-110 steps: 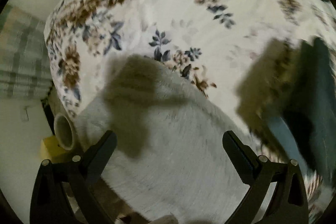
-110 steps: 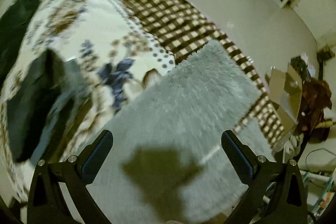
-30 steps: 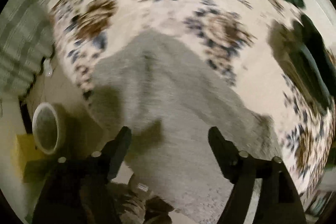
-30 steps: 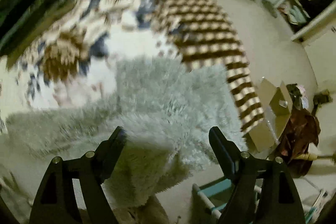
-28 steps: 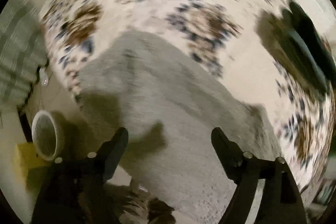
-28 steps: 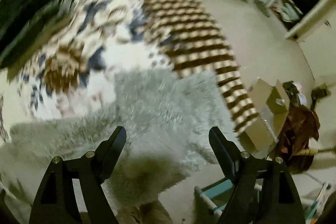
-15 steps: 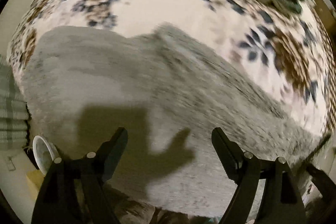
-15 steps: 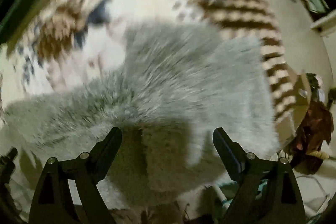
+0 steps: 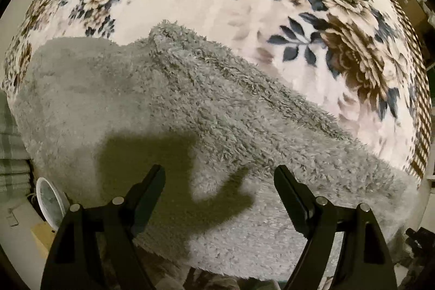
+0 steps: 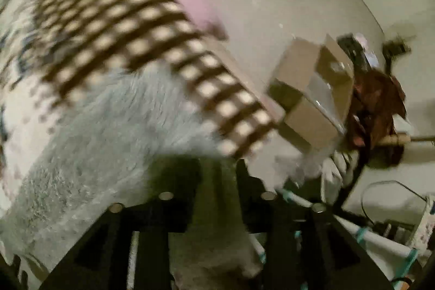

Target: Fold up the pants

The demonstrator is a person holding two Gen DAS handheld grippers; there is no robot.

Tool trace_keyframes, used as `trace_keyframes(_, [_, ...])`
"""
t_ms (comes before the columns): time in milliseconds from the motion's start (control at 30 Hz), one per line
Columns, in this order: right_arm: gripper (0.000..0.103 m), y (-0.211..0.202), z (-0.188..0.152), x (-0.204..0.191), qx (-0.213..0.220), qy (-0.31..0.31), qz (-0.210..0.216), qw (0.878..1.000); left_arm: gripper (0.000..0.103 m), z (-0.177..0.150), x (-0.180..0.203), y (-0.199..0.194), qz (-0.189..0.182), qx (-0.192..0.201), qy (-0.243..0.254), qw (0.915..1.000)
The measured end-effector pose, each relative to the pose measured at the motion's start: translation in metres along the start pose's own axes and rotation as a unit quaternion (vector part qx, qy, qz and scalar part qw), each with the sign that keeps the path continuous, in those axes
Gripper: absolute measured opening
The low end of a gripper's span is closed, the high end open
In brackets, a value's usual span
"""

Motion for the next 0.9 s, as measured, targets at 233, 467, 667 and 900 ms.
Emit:
trace_keyframes(233, [0.075, -0.068, -0.028, -0.076, 0.018, -0.048, 0.12, 0.991, 0.081, 0.008, -0.026, -0.023, -0.004, 0.01, -0.02, 0.9997])
trace_keyframes(467, [0.075, -0.082, -0.135, -0.289, -0.199, -0.123, 0.331, 0.914, 0.081, 0.04, -0.104, -0.03, 0.004, 0.011, -0.102, 0.9947])
trace_keyframes(667, [0.075, -0.059, -0.162, -0.349, -0.235, -0.054, 0.308, 0.92, 0.081, 0.085, -0.114, -0.011, -0.115, -0.04, -0.181, 0.9758])
trace_keyframes(900, [0.014, -0.028, -0.158, -0.357, -0.205, -0.015, 0.218, 0.954, 0.038, 0.122, -0.061, 0.036, -0.164, -0.087, -0.125, 0.9747])
Point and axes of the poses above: each gripper's, at about its wrist camera, not at the fingertips, and y roughly the way its jaws point, x to its right, z to its top, the point moved 9 cm from there along y, roughly the way its jaws point, and after that the axes turned 4 degrees about -x, right-handed, at the moved point
